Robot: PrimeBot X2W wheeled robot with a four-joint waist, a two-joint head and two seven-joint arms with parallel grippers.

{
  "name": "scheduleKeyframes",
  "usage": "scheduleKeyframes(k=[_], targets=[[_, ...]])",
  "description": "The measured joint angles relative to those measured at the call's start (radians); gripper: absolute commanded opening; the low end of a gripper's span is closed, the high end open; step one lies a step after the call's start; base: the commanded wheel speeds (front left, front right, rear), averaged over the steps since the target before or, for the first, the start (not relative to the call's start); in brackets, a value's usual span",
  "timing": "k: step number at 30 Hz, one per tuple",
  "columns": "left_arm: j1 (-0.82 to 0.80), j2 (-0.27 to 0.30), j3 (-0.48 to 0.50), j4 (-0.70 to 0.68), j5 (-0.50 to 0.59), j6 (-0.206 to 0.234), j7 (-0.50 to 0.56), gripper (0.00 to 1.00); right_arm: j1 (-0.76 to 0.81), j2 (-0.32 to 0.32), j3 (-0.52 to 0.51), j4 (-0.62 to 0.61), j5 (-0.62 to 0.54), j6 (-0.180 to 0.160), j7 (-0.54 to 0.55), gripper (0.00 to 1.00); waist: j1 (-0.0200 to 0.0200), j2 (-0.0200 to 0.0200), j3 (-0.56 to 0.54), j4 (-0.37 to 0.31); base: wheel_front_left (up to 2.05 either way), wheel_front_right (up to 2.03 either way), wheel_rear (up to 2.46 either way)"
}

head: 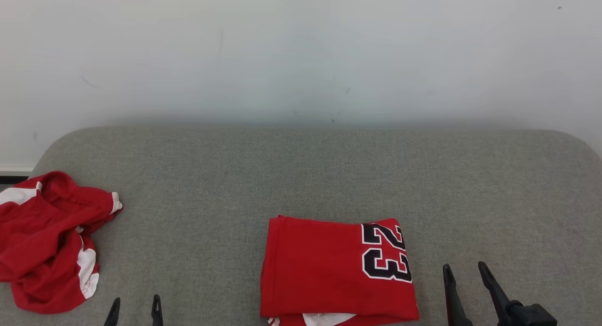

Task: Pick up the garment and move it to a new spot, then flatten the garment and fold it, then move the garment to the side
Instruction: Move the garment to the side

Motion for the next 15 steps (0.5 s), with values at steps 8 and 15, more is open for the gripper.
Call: scheduleKeyframes(k=[8,15], targets=[[0.002,0.022,-0.026,0.007,0.01,-0.017,0.002,1.0,-0.01,0.0,0.006,0.04,0.011,0.0,0.0,1.0,0.0,0.0,0.0,0.008,0.0,0.0,0.0],[-0.015,0.035,-0.03,0.009,0.01,-0.021,0.004,1.0,-0.029,0.0,0.005,0.072,0.015,0.0,0.0,1.0,0.0,0.0001,0.0,0.023,0.0,0.0,0.0]])
